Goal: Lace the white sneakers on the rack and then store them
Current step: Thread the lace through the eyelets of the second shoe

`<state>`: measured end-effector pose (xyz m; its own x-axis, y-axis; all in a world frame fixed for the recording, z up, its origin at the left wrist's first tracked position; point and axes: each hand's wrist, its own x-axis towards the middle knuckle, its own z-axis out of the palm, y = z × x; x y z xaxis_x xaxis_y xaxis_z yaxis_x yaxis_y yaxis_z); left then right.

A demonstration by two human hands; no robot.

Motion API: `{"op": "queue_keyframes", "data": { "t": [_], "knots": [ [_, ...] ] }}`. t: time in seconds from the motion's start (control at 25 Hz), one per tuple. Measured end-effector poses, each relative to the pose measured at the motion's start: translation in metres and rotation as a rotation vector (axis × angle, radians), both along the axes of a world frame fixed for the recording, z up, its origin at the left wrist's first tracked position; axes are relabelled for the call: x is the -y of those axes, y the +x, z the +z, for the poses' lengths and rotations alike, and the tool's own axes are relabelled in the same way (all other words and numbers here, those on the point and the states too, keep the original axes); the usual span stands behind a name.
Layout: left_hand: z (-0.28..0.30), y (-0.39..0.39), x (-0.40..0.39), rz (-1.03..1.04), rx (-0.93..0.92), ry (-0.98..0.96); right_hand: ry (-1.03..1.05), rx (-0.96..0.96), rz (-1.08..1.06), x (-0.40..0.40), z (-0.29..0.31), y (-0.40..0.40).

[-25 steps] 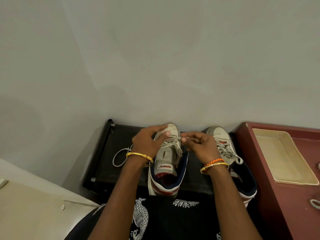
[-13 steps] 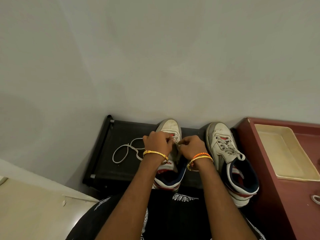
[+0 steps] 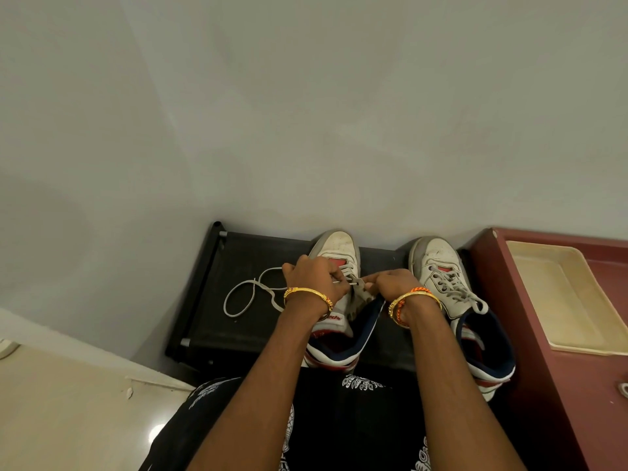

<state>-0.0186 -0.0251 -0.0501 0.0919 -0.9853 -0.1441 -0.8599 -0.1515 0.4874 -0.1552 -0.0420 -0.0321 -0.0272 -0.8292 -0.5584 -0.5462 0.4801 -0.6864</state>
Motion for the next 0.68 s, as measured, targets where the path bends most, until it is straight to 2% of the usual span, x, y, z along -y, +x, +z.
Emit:
{"op": "queue_keyframes", "data": {
  "t": [0.44,0.6,0.68],
  "knots": [
    [0.000,-0.010,0.002,-0.003,0.070,0.018,0.016,0.046,-0.029,0.001,-0.005,0.000],
    [0.000,-0.013,0.002,-0.011,0.049,0.014,0.217,0.336,-0.295,0.002,-0.015,-0.004],
    [0.000,-0.016,0.003,-0.016,0.049,0.018,0.235,0.403,-0.318,0.004,-0.018,-0.007]
  ]
}}
